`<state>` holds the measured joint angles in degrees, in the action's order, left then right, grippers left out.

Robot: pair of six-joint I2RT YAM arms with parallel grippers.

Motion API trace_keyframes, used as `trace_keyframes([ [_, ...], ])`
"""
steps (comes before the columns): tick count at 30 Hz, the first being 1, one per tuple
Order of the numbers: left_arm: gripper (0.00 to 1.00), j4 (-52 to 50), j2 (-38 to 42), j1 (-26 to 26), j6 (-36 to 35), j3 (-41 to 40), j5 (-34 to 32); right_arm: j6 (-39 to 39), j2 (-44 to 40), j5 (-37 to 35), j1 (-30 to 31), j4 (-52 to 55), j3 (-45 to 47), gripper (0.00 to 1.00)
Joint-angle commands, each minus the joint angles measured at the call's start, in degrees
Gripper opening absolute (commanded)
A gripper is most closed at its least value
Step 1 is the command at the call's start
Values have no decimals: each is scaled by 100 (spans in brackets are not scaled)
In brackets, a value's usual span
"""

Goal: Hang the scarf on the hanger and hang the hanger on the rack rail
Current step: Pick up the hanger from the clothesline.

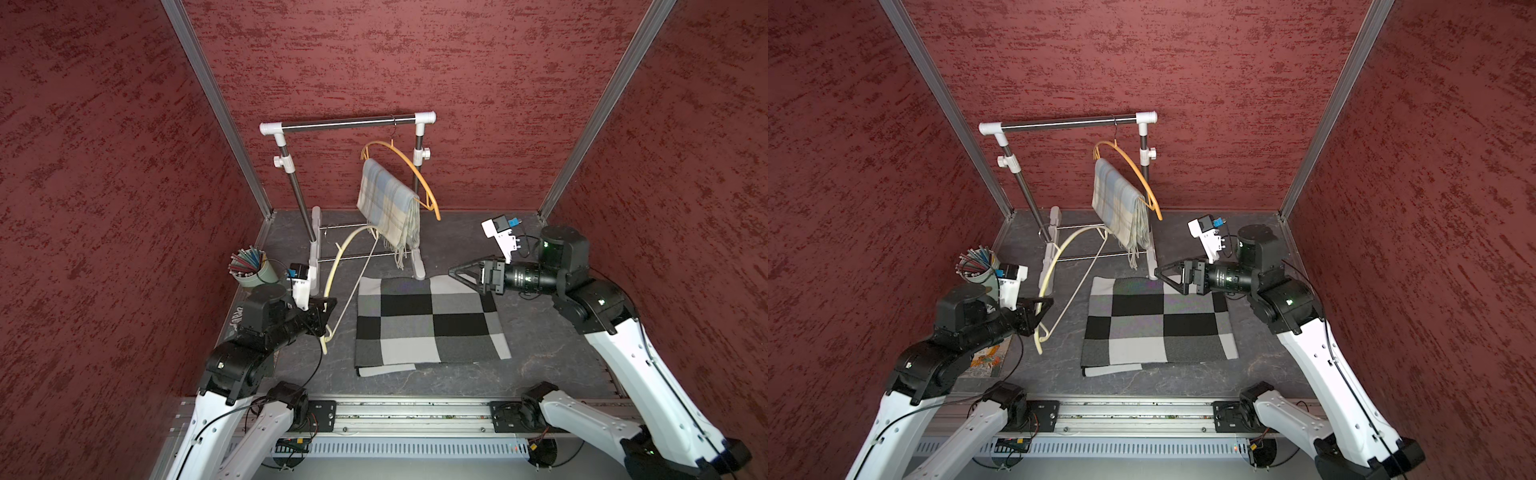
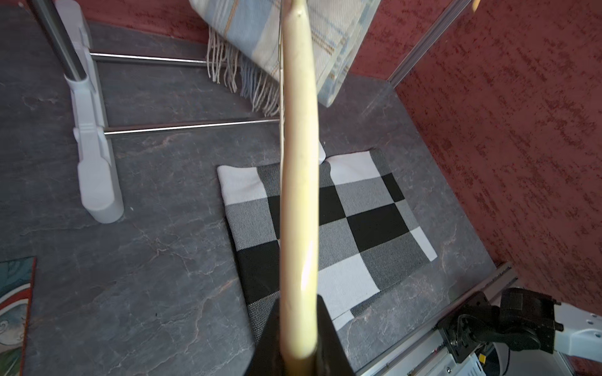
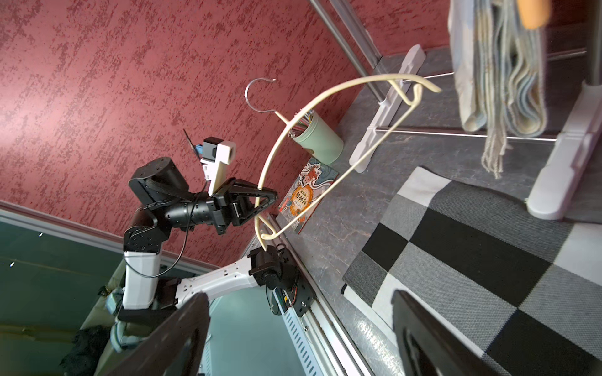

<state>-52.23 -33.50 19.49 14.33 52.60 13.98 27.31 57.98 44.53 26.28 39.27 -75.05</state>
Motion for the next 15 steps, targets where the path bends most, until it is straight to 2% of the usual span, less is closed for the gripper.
trace_keyframes([
  [1, 0, 459, 123, 686, 325, -111, -687, 67, 22, -192, 456, -153, -34, 90],
  [4, 0, 748, 104, 1358, 534, -294, -1077, 29, 137, -507, 643, 57, -143, 89],
  [7, 0, 851, -39, 2056, 726, -381, -1490, -131, 68, -1378, 642, 536, -154, 89],
  [12, 0, 953, -224, 3766, 1494, -751, -3018, -395, -157, -2469, 371, 1333, 332, 90],
  [15, 0, 1421, -422, 4838, 2016, -1074, -3860, -289, -366, -3116, -168, 1752, 927, 89],
])
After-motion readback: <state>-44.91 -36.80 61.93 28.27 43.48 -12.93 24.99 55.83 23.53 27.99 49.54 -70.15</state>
